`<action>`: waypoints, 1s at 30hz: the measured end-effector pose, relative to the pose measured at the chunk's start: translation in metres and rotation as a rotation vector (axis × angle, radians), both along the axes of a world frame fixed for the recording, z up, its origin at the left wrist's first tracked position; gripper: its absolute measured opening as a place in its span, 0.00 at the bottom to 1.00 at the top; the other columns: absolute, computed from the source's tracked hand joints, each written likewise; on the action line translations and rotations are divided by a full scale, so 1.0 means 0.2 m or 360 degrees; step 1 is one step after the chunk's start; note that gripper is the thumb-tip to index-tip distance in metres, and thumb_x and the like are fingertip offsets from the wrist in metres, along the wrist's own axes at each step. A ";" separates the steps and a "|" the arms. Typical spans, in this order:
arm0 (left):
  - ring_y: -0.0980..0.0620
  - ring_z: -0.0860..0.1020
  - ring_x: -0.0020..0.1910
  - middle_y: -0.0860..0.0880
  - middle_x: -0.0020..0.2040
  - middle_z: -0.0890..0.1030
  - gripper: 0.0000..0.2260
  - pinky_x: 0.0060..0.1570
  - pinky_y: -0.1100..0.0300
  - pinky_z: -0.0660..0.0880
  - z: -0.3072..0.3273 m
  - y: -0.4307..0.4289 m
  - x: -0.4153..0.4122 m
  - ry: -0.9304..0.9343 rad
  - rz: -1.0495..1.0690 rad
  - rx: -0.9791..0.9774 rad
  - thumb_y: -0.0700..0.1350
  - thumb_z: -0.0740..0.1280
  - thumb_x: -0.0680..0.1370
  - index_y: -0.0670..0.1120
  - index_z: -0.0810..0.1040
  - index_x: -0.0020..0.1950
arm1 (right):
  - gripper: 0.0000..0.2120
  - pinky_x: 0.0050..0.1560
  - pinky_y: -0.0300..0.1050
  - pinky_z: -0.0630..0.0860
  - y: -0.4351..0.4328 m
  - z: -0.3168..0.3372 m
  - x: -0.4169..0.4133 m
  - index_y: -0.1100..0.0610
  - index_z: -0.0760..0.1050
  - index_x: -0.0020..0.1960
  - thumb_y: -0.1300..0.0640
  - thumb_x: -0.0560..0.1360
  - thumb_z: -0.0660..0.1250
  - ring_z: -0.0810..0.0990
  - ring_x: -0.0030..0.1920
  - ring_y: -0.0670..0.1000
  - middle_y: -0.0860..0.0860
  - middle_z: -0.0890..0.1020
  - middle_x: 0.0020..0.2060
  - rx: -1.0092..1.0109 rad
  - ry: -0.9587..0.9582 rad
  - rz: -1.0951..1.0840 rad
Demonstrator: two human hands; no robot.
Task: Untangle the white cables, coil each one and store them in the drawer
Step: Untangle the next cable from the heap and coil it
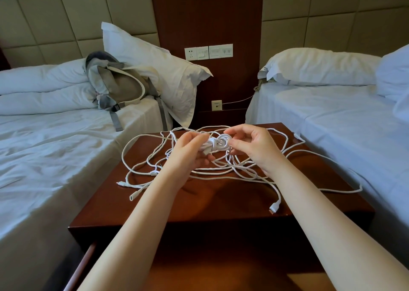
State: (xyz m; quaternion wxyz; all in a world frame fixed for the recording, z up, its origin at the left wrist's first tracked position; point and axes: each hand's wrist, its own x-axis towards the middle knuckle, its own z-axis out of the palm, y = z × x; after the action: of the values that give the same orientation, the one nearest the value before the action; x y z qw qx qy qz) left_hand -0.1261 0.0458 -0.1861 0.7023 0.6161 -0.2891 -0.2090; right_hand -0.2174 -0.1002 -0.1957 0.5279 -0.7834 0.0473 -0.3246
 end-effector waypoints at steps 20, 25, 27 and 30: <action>0.53 0.80 0.30 0.43 0.40 0.82 0.10 0.30 0.63 0.76 0.07 0.04 0.01 -0.0408 0.0189 0.0058 0.43 0.62 0.80 0.38 0.73 0.57 | 0.10 0.41 0.29 0.71 0.11 0.12 0.05 0.55 0.80 0.53 0.60 0.79 0.61 0.77 0.43 0.41 0.48 0.79 0.44 -0.0156 -0.0095 -0.0223; 0.52 0.79 0.28 0.43 0.38 0.82 0.09 0.29 0.62 0.75 0.10 0.10 -0.02 -0.0393 0.0279 0.0064 0.44 0.60 0.81 0.39 0.72 0.55 | 0.10 0.46 0.34 0.73 0.19 0.19 0.03 0.57 0.80 0.54 0.59 0.79 0.60 0.77 0.47 0.45 0.49 0.79 0.47 -0.0281 -0.0043 -0.0248; 0.51 0.78 0.28 0.43 0.37 0.81 0.10 0.30 0.61 0.75 0.09 0.14 -0.04 -0.0383 0.0291 0.0058 0.45 0.59 0.81 0.39 0.72 0.54 | 0.11 0.47 0.35 0.74 0.24 0.20 0.01 0.57 0.79 0.55 0.58 0.79 0.60 0.77 0.49 0.46 0.50 0.79 0.48 -0.0317 -0.0033 -0.0242; 0.51 0.76 0.27 0.43 0.35 0.79 0.09 0.28 0.61 0.72 0.07 0.22 -0.08 -0.0374 0.0341 0.0088 0.45 0.58 0.81 0.40 0.71 0.52 | 0.11 0.50 0.42 0.75 0.32 0.18 -0.02 0.57 0.80 0.54 0.56 0.79 0.61 0.77 0.49 0.48 0.51 0.78 0.48 -0.0375 -0.0020 -0.0262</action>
State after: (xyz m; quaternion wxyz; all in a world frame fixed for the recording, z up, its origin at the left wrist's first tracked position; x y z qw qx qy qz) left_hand -0.1429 0.0888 -0.1723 0.6647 0.6827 -0.2959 -0.0672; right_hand -0.2205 -0.0361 -0.1599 0.4042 -0.8314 0.0696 -0.3748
